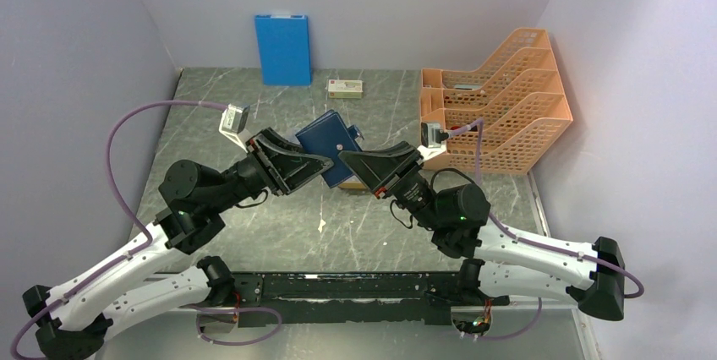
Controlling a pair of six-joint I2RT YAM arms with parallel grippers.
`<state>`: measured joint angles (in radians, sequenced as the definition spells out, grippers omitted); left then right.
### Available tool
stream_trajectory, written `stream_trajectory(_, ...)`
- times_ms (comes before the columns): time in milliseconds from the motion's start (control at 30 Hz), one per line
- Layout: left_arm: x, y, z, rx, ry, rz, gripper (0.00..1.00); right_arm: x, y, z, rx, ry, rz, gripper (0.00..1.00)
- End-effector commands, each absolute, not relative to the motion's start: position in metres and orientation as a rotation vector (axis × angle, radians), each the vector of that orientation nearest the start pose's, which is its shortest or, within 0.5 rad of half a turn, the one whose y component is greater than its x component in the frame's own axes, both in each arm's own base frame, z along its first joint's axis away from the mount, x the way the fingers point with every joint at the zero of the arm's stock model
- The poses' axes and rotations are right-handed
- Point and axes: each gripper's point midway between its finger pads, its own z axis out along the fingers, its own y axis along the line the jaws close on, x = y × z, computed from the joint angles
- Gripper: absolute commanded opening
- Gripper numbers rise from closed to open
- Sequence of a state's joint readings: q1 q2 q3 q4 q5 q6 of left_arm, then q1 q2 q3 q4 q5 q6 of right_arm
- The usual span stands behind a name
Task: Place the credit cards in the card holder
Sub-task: Close the card holder at the center of the board.
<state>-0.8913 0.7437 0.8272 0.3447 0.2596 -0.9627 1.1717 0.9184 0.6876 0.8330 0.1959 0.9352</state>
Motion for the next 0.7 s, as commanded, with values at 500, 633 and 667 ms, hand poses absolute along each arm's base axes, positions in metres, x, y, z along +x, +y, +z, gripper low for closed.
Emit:
stream_trajectory(500, 0.1191, -0.2673, 0.4595, 0.233, 1.298, -1.735, 0.44, 0.1322, 0.3014, 0.4554, 0.103, 1.101, 1.828, 0.0)
stream_trajectory(633, 0.1192, -0.2685, 0.4603, 0.244, 1.296, -1.73, 0.32, 0.1314, 0.3028, 0.4552, 0.097, 1.103, 1.832, 0.0)
stream_trajectory(667, 0.1191, -0.2684, 0.4606, 0.247, 1.295, -1.728, 0.27, 0.1312, 0.3033, 0.455, 0.095, 1.105, 1.833, 0.0)
